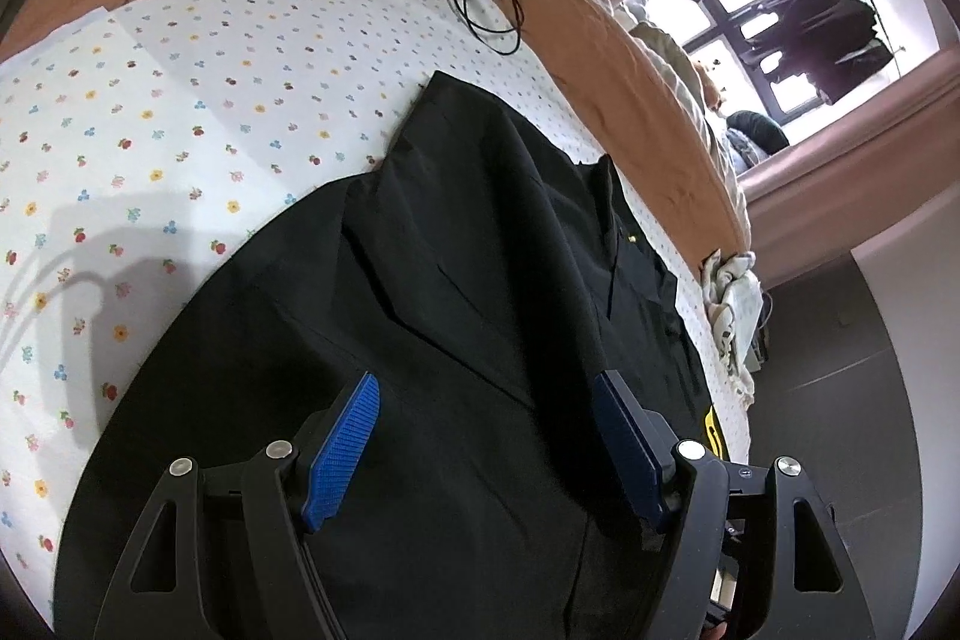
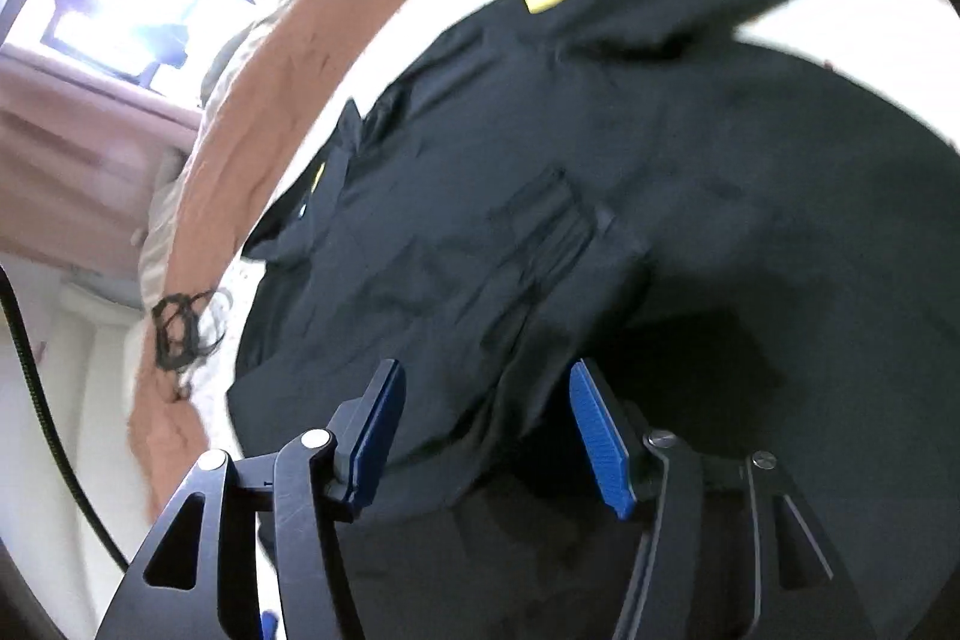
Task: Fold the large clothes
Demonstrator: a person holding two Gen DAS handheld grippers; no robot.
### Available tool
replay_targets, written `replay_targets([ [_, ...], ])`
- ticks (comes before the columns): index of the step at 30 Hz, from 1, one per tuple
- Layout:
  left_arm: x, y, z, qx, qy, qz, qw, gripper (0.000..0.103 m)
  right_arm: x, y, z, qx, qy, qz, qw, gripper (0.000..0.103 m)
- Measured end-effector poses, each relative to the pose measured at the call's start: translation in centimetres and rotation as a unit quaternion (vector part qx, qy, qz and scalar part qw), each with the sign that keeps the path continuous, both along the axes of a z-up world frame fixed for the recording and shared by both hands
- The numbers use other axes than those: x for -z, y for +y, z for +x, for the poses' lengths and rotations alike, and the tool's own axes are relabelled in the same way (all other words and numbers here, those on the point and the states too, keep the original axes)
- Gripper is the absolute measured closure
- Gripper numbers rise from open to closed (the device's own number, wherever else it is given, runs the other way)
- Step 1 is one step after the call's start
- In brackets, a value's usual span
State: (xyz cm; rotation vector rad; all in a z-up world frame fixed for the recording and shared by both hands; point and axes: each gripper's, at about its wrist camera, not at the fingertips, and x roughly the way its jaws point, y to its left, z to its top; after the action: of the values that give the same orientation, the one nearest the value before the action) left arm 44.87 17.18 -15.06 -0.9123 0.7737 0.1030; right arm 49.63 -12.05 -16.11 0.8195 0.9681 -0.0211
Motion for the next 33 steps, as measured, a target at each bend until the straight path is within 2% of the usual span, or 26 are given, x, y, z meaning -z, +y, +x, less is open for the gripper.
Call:
replay_targets([
  [3, 0.0, -0.2, 0.2, 0.002, 0.001, 0.005, 1.0, 0.029, 1.1, 1.2, -0.4, -0.025, 0.01, 0.018, 0.999, 0.045],
  [6, 0.1, -0.3, 0.2, 0.0, 0.004, 0.007, 1.0, 0.029, 2.8, 1.4, 0.0, -0.027, 0.02, 0.038, 0.999, 0.046],
  [7, 0.2, -0.3, 0.2, 0.0, 0.004, 0.008, 1.0, 0.029, 3.3, 1.3, 0.2, -0.025, 0.017, 0.039, 0.999, 0.054],
  [8, 0.2, -0.4, 0.2, -0.003, 0.007, 0.01, 0.9999, 0.029, 3.7, 1.1, 0.6, -0.025, 0.013, 0.033, 0.999, 0.075],
  [9, 0.2, -0.4, 0.2, -0.006, 0.009, 0.012, 0.9999, 0.029, 4.0, 0.9, 1.2, -0.025, 0.014, 0.021, 0.999, 0.086],
  [10, 0.2, -0.5, 0.2, -0.009, 0.011, 0.013, 0.9998, 0.029, 4.2, 0.6, 1.5, -0.024, 0.011, 0.018, 0.999, 0.093],
  [11, 0.3, -0.6, 0.3, -0.011, 0.013, 0.014, 0.9998, 0.029, 4.4, 0.2, 1.8, -0.023, 0.005, 0.025, 0.999, 0.095],
  [17, 0.3, -0.8, 0.3, -0.013, 0.014, 0.018, 0.9997, 0.029, 3.8, -1.5, 4.1, -0.01, -0.02, 0.026, 0.999, 0.096],
  [20, 0.0, -0.7, 0.1, -0.009, 0.004, 0.0, 0.9999, 0.029, 3.8, -2.1, 5.4, -0.015, -0.015, 0.028, 0.999, 0.096],
  [25, -0.5, -0.8, 0.0, -0.014, -0.003, 0.001, 0.9999, 0.029, 3.1, -3.0, 8.5, -0.056, -0.02, -0.004, 0.998, 0.096],
  [33, 0.6, -1.7, 0.7, -0.02, 0.026, 0.004, 0.9995, 0.029, 2.4, -3.9, 13.2, -0.112, -0.007, -0.044, 0.993, 0.096],
])
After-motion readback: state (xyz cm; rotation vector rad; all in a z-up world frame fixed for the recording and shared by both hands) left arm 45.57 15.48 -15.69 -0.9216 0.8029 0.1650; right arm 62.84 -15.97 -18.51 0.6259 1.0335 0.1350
